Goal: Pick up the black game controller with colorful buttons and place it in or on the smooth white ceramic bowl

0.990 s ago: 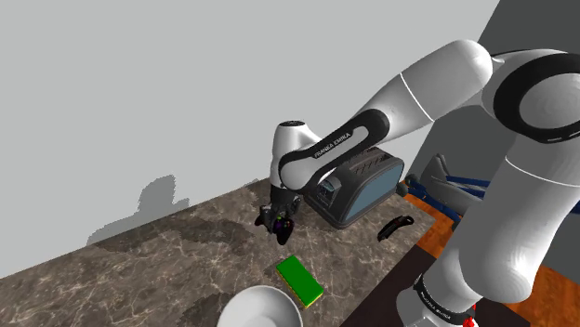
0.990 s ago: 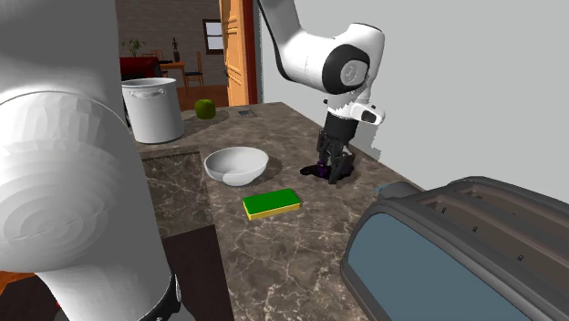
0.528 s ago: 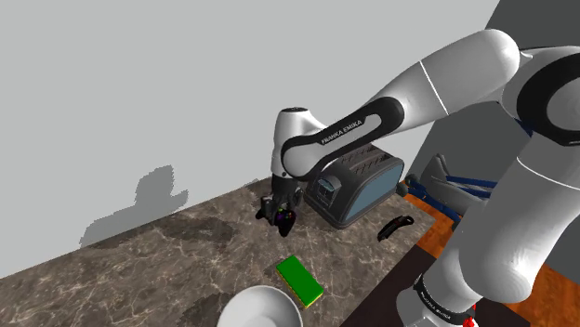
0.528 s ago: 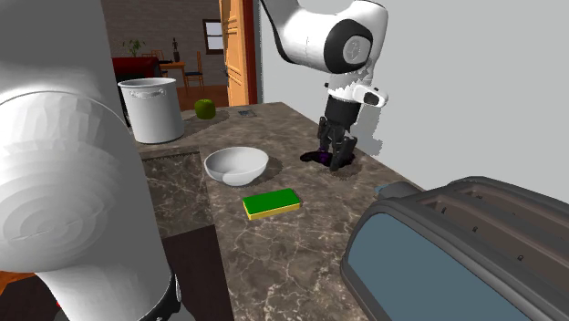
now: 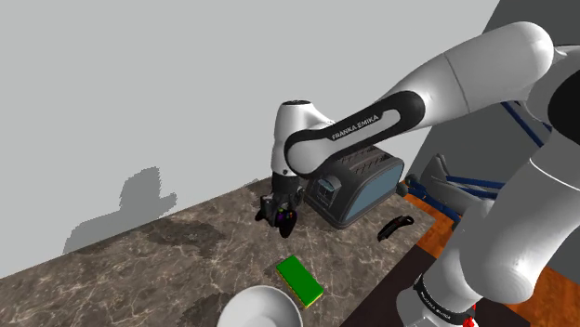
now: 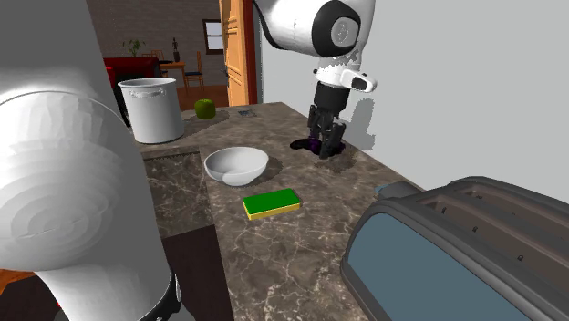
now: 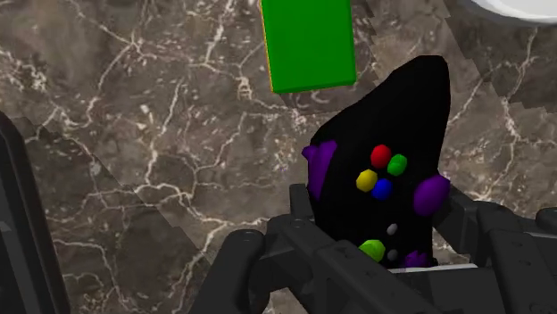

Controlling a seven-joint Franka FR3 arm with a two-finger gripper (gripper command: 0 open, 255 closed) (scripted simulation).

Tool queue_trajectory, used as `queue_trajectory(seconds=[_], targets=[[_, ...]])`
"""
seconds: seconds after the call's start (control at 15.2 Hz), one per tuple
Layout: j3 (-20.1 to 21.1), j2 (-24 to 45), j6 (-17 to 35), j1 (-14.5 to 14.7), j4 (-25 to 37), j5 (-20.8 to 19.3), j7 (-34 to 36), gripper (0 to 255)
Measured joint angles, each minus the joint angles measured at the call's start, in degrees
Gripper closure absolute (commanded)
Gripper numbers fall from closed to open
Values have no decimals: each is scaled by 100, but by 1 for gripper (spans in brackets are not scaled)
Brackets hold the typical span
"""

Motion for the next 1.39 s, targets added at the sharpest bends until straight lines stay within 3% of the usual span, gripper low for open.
queue_trajectory(seconds=[0.66,1.19,1.39], targets=[[817,-491,372,760,-649,454,1193,255],[1563,-417,669,1366,-651,645,2371,255],[1703,-316,772,1462,-617,625,2617,255]])
